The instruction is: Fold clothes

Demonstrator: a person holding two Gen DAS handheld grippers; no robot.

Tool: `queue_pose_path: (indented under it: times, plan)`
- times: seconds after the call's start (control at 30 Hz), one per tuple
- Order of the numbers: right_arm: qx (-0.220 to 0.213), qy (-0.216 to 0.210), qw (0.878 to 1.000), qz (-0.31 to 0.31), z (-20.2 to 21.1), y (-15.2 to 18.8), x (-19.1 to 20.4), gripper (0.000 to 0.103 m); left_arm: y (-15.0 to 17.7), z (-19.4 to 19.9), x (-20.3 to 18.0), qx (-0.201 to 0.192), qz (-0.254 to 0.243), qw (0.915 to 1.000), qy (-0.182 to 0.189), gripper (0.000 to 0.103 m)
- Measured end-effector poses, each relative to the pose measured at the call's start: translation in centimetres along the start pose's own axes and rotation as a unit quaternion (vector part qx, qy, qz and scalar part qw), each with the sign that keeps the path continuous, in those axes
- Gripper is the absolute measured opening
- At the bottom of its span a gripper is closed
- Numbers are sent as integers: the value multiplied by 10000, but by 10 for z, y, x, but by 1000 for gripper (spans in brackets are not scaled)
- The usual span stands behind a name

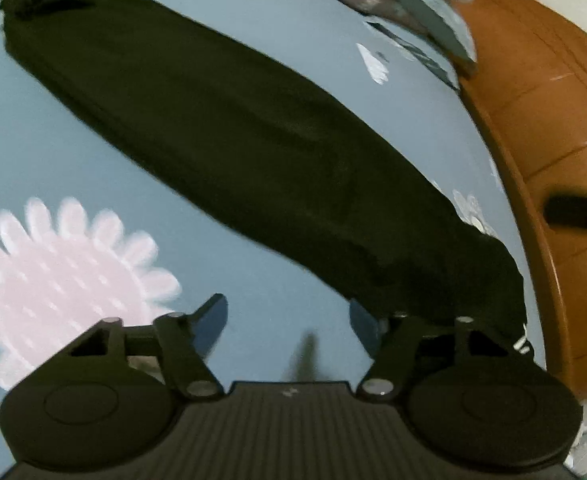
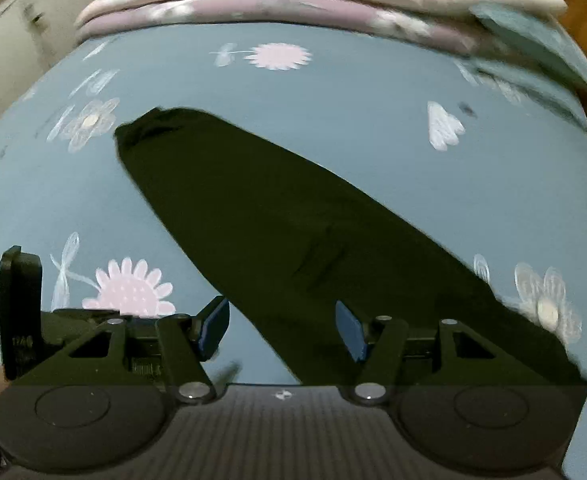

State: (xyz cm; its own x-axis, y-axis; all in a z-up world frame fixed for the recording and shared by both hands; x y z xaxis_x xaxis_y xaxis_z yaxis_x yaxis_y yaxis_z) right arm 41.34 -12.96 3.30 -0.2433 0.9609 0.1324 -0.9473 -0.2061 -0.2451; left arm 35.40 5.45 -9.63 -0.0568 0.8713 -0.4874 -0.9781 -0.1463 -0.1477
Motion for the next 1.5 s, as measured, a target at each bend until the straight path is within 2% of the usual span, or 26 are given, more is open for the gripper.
queue_pose_path:
  times: [0.1,0.17,0.23,0.33,0.43,0.57,0.63,0.73,0.87,1.0,1.23,1.4,1.5]
  plan:
    - [-96,-338,9990,-273,3,-2,-17,64,-26,9,12,-34,226,9996,-193,58]
    - [-207,-641,9974,-244,0,-3,-30,64,-40,16,18,12,422,9978,-507,47]
    - [-230,-958,9950,-140,-3,-8,-41,62,-47,26,24,12,906,9942,-577,46]
    - [-157,-1301,9913,81,-2,-23,-57,57,-52,41,26,-143,1640,9845,-612,46]
    - [-223,-1316,9896,541,-4,-41,-65,56,-54,44,26,-385,1728,9796,-955,46]
    - [-248,-1116,9892,922,-23,-76,-66,55,-72,43,59,-888,1868,9727,-1056,46]
    - [-281,-1075,9879,1081,-37,-100,-57,55,-83,45,86,-1065,1991,9662,-1248,46]
    - [-354,-1027,9842,1399,-60,-141,-38,55,-101,53,127,-1263,2199,9595,-1232,46]
    - [-461,-1040,9702,2140,-94,-204,10,55,-121,72,172,-1521,2120,9556,-1372,47]
    - [-417,-1185,9577,2589,-131,-261,54,55,-138,76,210,-1740,2041,9541,-1332,47]
    - [-160,-1180,9448,3053,-197,-319,98,55,-159,62,243,-1996,1960,9554,-946,47]
    - [15,-1162,9350,3350,-243,-356,125,52,-166,50,251,-2029,1879,9567,-912,47]
    - [167,-1188,9295,3487,-260,-359,129,50,-171,46,250,-2029,1668,9602,-946,48]
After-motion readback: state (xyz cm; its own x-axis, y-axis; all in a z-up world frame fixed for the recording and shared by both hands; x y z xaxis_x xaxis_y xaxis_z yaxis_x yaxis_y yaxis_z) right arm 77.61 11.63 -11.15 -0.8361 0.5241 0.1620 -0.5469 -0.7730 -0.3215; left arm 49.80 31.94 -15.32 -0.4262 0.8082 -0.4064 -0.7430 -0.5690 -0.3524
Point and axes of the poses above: each gripper's, at about its wrist camera, not at the fingertips, and z roughly against the way its jaws point, x to its left, y to its underside, the point moved 5 cm from there along -z, roughly the way its jaws point, and after that the axes turned 15 degrees about x, right-handed, at the moved point
